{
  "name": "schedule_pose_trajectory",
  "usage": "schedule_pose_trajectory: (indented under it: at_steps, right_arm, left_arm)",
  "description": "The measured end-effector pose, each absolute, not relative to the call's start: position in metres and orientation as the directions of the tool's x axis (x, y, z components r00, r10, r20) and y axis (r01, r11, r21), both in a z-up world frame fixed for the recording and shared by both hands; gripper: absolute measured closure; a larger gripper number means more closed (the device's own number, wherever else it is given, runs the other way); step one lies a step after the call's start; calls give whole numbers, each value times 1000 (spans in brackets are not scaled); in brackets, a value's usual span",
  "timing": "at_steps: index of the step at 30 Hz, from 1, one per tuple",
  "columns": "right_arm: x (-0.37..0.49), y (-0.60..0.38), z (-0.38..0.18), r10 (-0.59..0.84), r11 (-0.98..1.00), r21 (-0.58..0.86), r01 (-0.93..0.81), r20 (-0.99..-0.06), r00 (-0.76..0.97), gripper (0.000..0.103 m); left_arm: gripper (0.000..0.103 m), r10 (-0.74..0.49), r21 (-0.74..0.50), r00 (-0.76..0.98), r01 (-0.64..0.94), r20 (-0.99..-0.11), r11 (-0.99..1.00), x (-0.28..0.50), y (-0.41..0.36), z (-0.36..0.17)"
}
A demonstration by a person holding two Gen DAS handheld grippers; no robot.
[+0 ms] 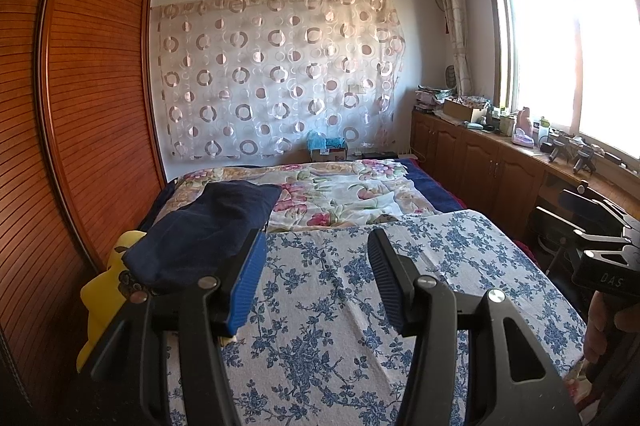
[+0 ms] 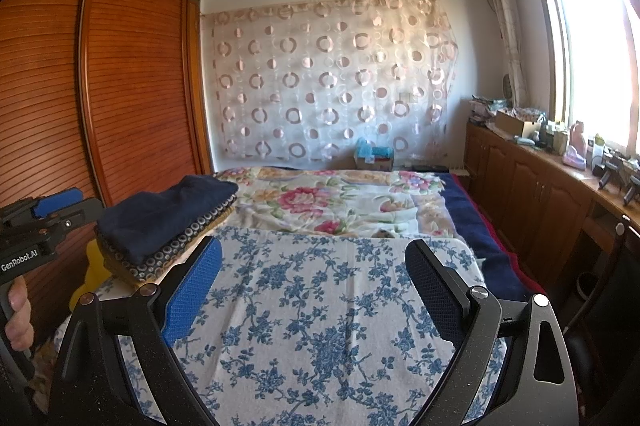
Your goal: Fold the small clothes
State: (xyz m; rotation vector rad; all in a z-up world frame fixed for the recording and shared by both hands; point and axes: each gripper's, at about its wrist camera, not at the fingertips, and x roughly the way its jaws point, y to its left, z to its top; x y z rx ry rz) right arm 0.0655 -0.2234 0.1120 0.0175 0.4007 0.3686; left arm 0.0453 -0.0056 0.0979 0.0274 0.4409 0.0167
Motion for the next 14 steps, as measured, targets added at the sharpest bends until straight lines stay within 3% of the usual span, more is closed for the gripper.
schedule_pose_trajectory:
  at_steps: [14]
  right_arm:
    - [66, -224, 112, 354, 934, 88, -347, -379, 855, 8]
  left_arm:
    - [51, 22, 30, 904, -11, -426, 999, 45, -6, 97]
